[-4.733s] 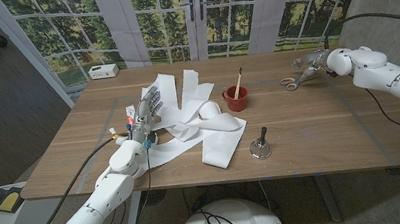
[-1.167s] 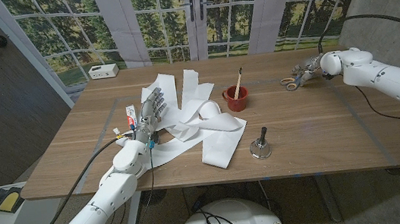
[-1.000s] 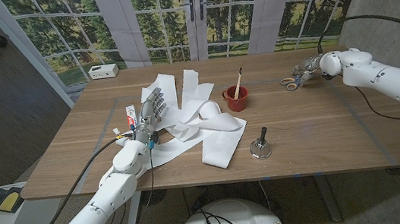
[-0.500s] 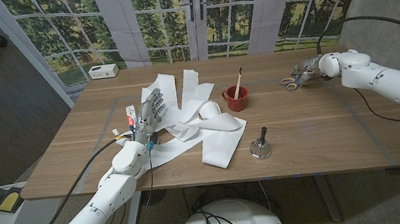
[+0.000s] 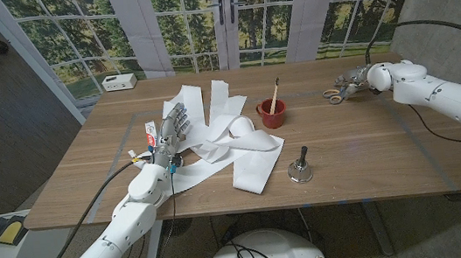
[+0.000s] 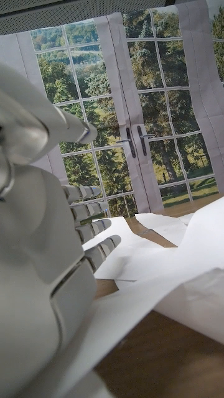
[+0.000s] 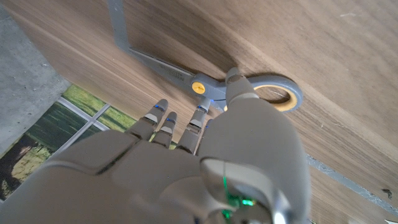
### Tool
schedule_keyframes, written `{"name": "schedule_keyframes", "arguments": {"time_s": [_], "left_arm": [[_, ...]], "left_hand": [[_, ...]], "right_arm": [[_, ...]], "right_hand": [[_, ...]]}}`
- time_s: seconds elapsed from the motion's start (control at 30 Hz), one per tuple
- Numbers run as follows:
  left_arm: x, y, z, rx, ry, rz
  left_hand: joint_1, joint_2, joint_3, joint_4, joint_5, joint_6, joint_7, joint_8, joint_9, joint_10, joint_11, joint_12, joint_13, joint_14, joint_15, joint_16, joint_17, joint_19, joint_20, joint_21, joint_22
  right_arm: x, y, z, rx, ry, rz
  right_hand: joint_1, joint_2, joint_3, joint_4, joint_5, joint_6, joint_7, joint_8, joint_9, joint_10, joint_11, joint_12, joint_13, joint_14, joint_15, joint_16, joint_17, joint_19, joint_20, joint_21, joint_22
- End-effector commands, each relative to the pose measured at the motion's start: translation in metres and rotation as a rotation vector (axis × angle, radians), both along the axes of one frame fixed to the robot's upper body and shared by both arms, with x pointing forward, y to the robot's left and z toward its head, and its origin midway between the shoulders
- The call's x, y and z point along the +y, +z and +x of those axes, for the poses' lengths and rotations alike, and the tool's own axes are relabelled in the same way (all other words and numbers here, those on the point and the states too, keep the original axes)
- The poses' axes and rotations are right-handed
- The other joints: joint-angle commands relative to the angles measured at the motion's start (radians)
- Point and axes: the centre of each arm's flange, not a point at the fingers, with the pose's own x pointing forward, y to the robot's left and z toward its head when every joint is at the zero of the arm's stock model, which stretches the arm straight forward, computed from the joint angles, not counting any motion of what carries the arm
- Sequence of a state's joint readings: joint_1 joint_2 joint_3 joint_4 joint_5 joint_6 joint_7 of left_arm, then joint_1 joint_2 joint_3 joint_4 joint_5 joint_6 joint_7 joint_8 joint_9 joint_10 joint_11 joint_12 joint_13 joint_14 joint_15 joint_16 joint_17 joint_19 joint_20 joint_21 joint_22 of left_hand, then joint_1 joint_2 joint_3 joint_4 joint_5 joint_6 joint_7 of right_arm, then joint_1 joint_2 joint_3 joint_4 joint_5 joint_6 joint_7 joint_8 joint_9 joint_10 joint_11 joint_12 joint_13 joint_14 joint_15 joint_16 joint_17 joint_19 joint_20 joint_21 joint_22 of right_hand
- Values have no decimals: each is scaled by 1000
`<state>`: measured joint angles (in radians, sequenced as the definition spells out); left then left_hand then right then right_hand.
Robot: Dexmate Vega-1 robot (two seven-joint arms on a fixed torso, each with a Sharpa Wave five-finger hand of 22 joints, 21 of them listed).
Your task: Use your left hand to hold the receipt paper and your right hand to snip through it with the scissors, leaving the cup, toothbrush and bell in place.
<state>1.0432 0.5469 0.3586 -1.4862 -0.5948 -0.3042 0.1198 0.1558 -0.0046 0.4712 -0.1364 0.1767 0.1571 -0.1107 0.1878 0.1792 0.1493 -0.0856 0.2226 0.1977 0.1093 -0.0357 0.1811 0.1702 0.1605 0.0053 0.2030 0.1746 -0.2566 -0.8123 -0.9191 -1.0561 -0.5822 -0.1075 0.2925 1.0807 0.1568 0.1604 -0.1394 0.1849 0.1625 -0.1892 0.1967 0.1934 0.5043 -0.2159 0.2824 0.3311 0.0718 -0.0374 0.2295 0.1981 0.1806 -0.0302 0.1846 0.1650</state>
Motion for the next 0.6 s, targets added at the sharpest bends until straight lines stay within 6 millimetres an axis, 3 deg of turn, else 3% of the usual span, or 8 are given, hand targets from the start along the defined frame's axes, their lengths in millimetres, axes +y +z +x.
{"name": "schedule_keyframes", "arguments": {"time_s": [0.03,0.33,0.6], "left_arm": [[0,1,-1,-3,-1,0],[1,1,0,-3,-3,-2],[1,2,1,-9,-3,-6]], "left_hand": [[0,13,-3,-1,3,4,5,1,2,8,4,-3,2,7,-57,0,1,9,4,-1,3],[-1,13,-4,-1,3,5,5,1,2,10,0,-3,2,8,-58,0,1,10,4,-1,3],[-1,13,-4,-1,3,4,5,0,2,9,1,-3,2,8,-58,0,1,9,4,-2,3]], "right_arm": [[2,-12,1,-5,11,15],[4,-19,3,-9,16,30],[7,-29,6,-4,20,49]], "right_hand": [[14,8,14,0,2,6,-5,7,1,32,-2,28,30,23,-172,12,6,7,-7,6,4],[28,13,27,0,5,16,-14,3,2,48,-1,63,69,40,-174,18,13,9,-16,6,4],[44,7,34,-6,8,20,-4,0,3,56,-1,94,102,54,-175,20,17,18,-1,8,4]]}}
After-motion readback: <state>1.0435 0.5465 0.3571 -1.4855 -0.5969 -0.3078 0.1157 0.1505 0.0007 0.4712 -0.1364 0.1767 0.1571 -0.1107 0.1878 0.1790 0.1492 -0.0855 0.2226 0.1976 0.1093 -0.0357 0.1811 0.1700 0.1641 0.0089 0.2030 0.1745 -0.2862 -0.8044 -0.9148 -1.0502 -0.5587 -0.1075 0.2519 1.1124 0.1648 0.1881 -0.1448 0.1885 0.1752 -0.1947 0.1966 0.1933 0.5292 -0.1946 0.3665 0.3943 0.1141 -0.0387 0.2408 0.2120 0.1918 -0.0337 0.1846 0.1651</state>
